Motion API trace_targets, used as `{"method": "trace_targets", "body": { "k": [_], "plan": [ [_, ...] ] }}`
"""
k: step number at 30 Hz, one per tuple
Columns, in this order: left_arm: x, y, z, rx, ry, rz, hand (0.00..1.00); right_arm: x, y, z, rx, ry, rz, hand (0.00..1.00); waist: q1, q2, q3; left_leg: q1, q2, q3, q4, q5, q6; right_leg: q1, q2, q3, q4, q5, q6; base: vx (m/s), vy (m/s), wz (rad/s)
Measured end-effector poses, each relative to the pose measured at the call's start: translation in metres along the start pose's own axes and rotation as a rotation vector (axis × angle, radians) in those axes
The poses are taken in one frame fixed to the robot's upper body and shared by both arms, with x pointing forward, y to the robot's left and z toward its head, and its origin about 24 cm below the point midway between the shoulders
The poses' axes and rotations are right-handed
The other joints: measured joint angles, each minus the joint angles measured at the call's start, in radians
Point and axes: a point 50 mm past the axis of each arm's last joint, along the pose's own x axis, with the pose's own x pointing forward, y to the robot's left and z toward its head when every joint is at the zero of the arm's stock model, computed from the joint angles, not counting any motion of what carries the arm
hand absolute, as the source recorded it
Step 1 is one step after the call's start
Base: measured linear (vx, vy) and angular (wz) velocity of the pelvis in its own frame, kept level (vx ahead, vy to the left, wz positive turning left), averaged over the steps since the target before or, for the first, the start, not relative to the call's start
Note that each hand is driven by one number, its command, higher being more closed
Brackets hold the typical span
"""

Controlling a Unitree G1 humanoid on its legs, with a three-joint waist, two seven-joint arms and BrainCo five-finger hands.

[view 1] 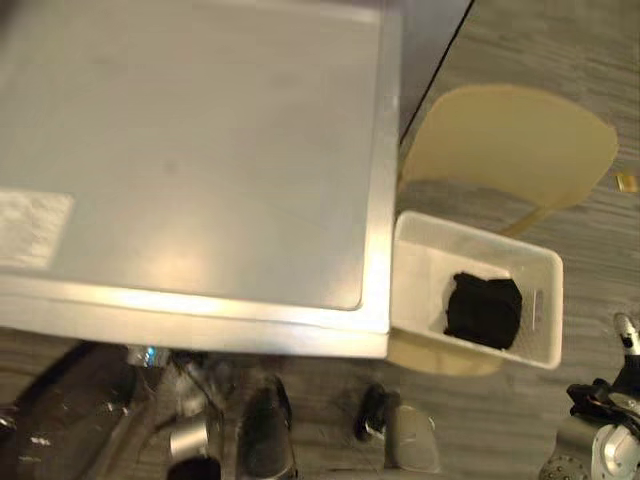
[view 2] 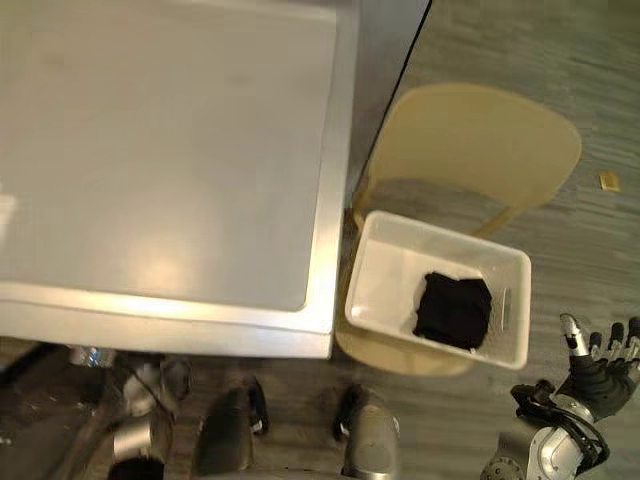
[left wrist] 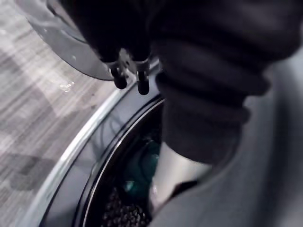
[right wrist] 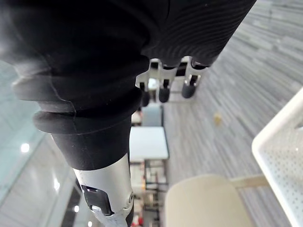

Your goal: Pick up the laundry basket with both hands and put the clothes into the washing machine.

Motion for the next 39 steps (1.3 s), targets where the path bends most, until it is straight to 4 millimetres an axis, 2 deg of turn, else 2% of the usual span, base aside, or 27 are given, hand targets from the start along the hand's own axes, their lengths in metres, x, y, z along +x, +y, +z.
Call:
{"method": "trace_targets", "body": {
  "k": [1, 2, 3, 4, 5, 6, 7, 8, 9, 10, 11, 16, 17, 18, 22, 23, 24, 25, 26, 28, 30, 31, 32, 33, 35, 37, 39],
  "plan": [
    [-0.008, 0.009, -0.017, 0.013, 0.059, 0.025, 0.00, -0.001, -0.001, -0.003, 0.002, 0.014, -0.004, 0.00, -0.001, 0.023, -0.017, 0.072, 0.002, 0.009, -0.061, 0.006, -0.007, -0.037, -0.001, 0.005, 0.089, -0.046, -0.015, 0.31, -0.222, -0.01],
    [-0.010, 0.014, -0.020, 0.019, 0.068, 0.038, 0.00, -0.001, -0.001, -0.005, 0.000, 0.021, -0.006, 0.00, 0.001, 0.013, -0.028, 0.082, 0.007, 0.013, -0.069, 0.009, -0.013, -0.029, 0.015, 0.004, 0.006, -0.065, -0.005, 0.20, -0.170, -0.03],
    [-0.011, 0.019, -0.022, 0.027, 0.072, 0.052, 0.00, -0.002, -0.002, -0.006, -0.004, 0.027, -0.008, 0.00, 0.007, 0.007, -0.034, 0.088, 0.009, 0.020, -0.066, 0.010, -0.015, -0.012, 0.027, 0.000, -0.104, -0.031, -0.014, 0.13, -0.163, -0.09],
    [-0.014, 0.023, -0.027, 0.035, 0.087, 0.065, 0.00, -0.002, -0.004, -0.006, -0.011, 0.027, -0.014, 0.00, 0.017, 0.022, -0.038, 0.094, 0.021, 0.030, -0.049, 0.003, -0.030, 0.021, 0.047, -0.011, -0.155, -0.033, -0.007, 0.24, -0.185, -0.15],
    [-0.024, 0.033, -0.040, 0.050, 0.131, 0.089, 0.00, -0.004, -0.005, -0.008, -0.016, 0.044, -0.016, 0.00, 0.020, 0.054, -0.055, 0.106, 0.053, 0.034, -0.016, 0.022, -0.063, 0.061, 0.072, -0.035, -0.173, -0.017, -0.025, 0.30, -0.208, -0.11],
    [-0.029, 0.038, -0.047, 0.056, 0.153, 0.096, 0.00, -0.005, -0.007, -0.009, -0.025, 0.061, -0.017, 0.00, 0.021, 0.060, -0.059, 0.119, 0.060, 0.034, 0.009, 0.036, -0.082, 0.093, 0.077, -0.035, -0.185, -0.017, -0.026, 0.31, -0.109, -0.03],
    [-0.042, 0.040, -0.054, 0.054, 0.175, 0.070, 0.00, -0.008, -0.008, -0.012, -0.024, 0.083, -0.020, 0.00, 0.032, 0.057, -0.067, 0.101, 0.070, 0.036, 0.077, 0.031, -0.109, 0.157, 0.079, -0.030, -0.222, -0.017, -0.026, 0.19, -0.042, 0.00],
    [-0.050, 0.039, -0.063, 0.038, 0.211, 0.074, 0.00, -0.011, -0.010, -0.016, -0.026, 0.101, -0.029, 0.00, 0.048, 0.047, -0.094, 0.099, 0.048, 0.042, 0.004, -0.006, -0.127, 0.173, 0.069, -0.028, -0.242, -0.017, -0.025, 0.26, 0.031, -0.03],
    [-0.058, 0.037, -0.069, 0.039, 0.235, 0.054, 0.00, -0.011, -0.012, -0.019, -0.027, 0.115, -0.036, 0.00, 0.057, 0.062, -0.113, 0.115, 0.014, 0.044, -0.172, 0.039, -0.087, 0.186, 0.064, -0.032, -0.246, -0.017, -0.025, 0.20, 0.080, -0.10],
    [-0.061, 0.038, -0.070, 0.037, 0.241, 0.053, 0.00, -0.011, -0.010, -0.022, -0.024, 0.124, -0.032, 0.00, 0.065, 0.063, -0.113, 0.114, 0.004, 0.040, -0.201, 0.098, -0.073, 0.190, 0.064, -0.029, -0.242, -0.018, -0.023, 0.22, 0.085, -0.22],
    [-0.068, 0.040, -0.075, 0.028, 0.262, 0.059, 0.00, -0.015, -0.005, -0.032, -0.027, 0.186, -0.005, 0.00, 0.076, 0.041, -0.129, 0.134, -0.010, 0.046, -0.195, 0.116, -0.072, 0.198, 0.047, -0.034, -0.235, -0.017, -0.011, 0.14, 0.037, -0.09],
    [-0.078, 0.041, -0.082, 0.029, 0.292, 0.056, 0.00, -0.025, 0.000, -0.040, -0.022, 0.236, 0.018, 0.00, 0.073, 0.029, -0.152, 0.185, -0.026, 0.038, -0.197, 0.109, -0.060, 0.230, 0.017, -0.048, -0.177, -0.028, 0.004, 0.04, 0.027, 0.17],
    [-0.079, 0.042, -0.082, 0.028, 0.291, 0.062, 0.00, -0.028, -0.002, -0.042, -0.029, 0.252, 0.018, 0.00, 0.075, 0.009, -0.169, 0.185, -0.031, 0.038, -0.195, 0.108, -0.059, 0.255, 0.020, -0.050, -0.208, -0.043, 0.016, -0.04, -0.054, 0.19],
    [-0.079, 0.041, -0.080, 0.024, 0.283, 0.059, 0.00, -0.031, 0.000, -0.045, -0.024, 0.264, 0.021, 0.00, 0.076, 0.009, -0.173, 0.178, -0.027, 0.035, -0.189, 0.107, -0.060, 0.270, 0.024, -0.055, -0.227, -0.047, 0.022, -0.05, -0.061, 0.18],
    [-0.076, 0.035, -0.061, -0.007, 0.196, 0.037, 0.00, -0.033, 0.007, -0.051, -0.017, 0.290, 0.048, 0.00, 0.080, 0.049, -0.161, 0.112, 0.003, 0.032, -0.104, 0.107, -0.059, 0.267, 0.053, -0.060, -0.255, -0.068, 0.024, -0.14, -0.075, 0.09],
    [-0.075, 0.029, -0.052, -0.022, 0.155, 0.014, 0.00, -0.032, 0.014, -0.051, -0.008, 0.289, 0.073, 0.00, 0.076, 0.074, -0.146, 0.070, 0.024, 0.032, -0.029, 0.118, -0.043, 0.266, 0.070, -0.075, -0.238, -0.071, 0.018, -0.22, -0.072, 0.25],
    [-0.074, 0.028, -0.049, -0.024, 0.142, 0.007, 0.00, -0.032, 0.016, -0.052, -0.005, 0.290, 0.082, 0.00, 0.073, 0.082, -0.140, 0.043, 0.031, 0.032, 0.013, 0.130, -0.024, 0.262, 0.070, -0.080, -0.227, -0.076, 0.014, -0.33, -0.072, 0.45],
    [-0.073, 0.023, -0.045, -0.036, 0.124, -0.008, 0.00, -0.033, 0.019, -0.053, -0.001, 0.299, 0.091, 0.00, 0.071, 0.081, -0.136, 0.000, 0.032, 0.030, 0.045, 0.167, 0.018, 0.236, 0.061, -0.086, -0.199, -0.094, -0.005, -0.30, -0.017, 0.53],
    [-0.070, 0.018, -0.035, -0.058, 0.082, -0.025, 0.00, -0.035, 0.019, -0.053, 0.005, 0.302, 0.085, 0.00, 0.070, 0.060, -0.134, -0.008, 0.020, 0.019, 0.050, 0.169, 0.017, 0.217, 0.040, -0.103, -0.188, -0.095, -0.020, -0.28, 0.005, 0.52],
    [-0.071, 0.012, -0.018, -0.087, 0.001, -0.055, 0.00, -0.036, 0.022, -0.052, 0.016, 0.296, 0.096, 0.00, 0.075, 0.072, -0.126, -0.035, 0.088, 0.030, 0.379, 0.105, 0.026, 0.219, 0.050, -0.124, -0.153, -0.099, -0.034, -0.21, 0.050, 0.25],
    [-0.071, 0.010, -0.014, -0.093, -0.023, -0.066, 0.00, -0.037, 0.025, -0.045, 0.031, 0.275, 0.108, 0.00, 0.060, 0.074, -0.130, 0.063, 0.090, 0.046, 0.441, 0.068, 0.006, 0.225, 0.052, -0.138, -0.138, -0.097, -0.039, -0.19, 0.088, 0.16],
    [-0.071, 0.008, -0.014, -0.093, -0.025, -0.072, 0.00, -0.038, 0.026, -0.043, 0.037, 0.270, 0.115, 0.00, 0.044, 0.075, -0.131, 0.087, 0.089, 0.048, 0.413, 0.041, 0.002, 0.224, 0.053, -0.143, -0.137, -0.093, -0.037, -0.20, 0.131, 0.25],
    [-0.072, 0.001, -0.013, -0.101, -0.028, -0.091, 0.00, -0.037, 0.029, -0.039, 0.049, 0.253, 0.124, 0.00, 0.027, 0.082, -0.142, 0.132, 0.065, 0.082, 0.267, -0.038, -0.005, 0.198, 0.053, -0.146, -0.130, -0.078, -0.034, -0.17, 0.111, 0.21],
    [-0.072, 0.001, -0.010, -0.100, -0.039, -0.091, 0.00, -0.038, 0.029, -0.040, 0.047, 0.258, 0.121, 0.00, 0.016, 0.063, -0.168, 0.140, 0.036, 0.096, 0.171, -0.056, -0.016, 0.159, 0.047, -0.143, -0.136, -0.063, -0.033, -0.16, 0.103, 0.19],
    [-0.070, -0.006, -0.001, -0.090, -0.079, -0.112, 0.00, -0.038, 0.029, -0.039, 0.049, 0.254, 0.115, 0.00, 0.010, 0.038, -0.187, 0.156, -0.007, 0.101, 0.011, -0.056, -0.017, 0.118, 0.046, -0.148, -0.170, -0.005, -0.039, -0.11, 0.075, 0.22],
    [-0.067, -0.013, 0.005, -0.079, -0.109, -0.135, 0.00, -0.038, 0.028, -0.040, 0.047, 0.255, 0.112, 0.00, 0.003, 0.029, -0.184, 0.191, -0.034, 0.112, -0.095, -0.054, -0.021, 0.110, 0.041, -0.150, -0.178, 0.018, -0.037, -0.13, 0.076, 0.15],
    [-0.065, -0.013, 0.000, -0.064, -0.086, -0.134, 0.00, -0.038, 0.027, -0.043, 0.034, 0.267, 0.111, 0.00, 0.009, 0.016, -0.183, 0.254, -0.059, 0.157, -0.176, -0.022, -0.023, 0.110, 0.035, -0.102, -0.177, 0.044, -0.044, -0.15, 0.040, -0.34]
  ]
}}
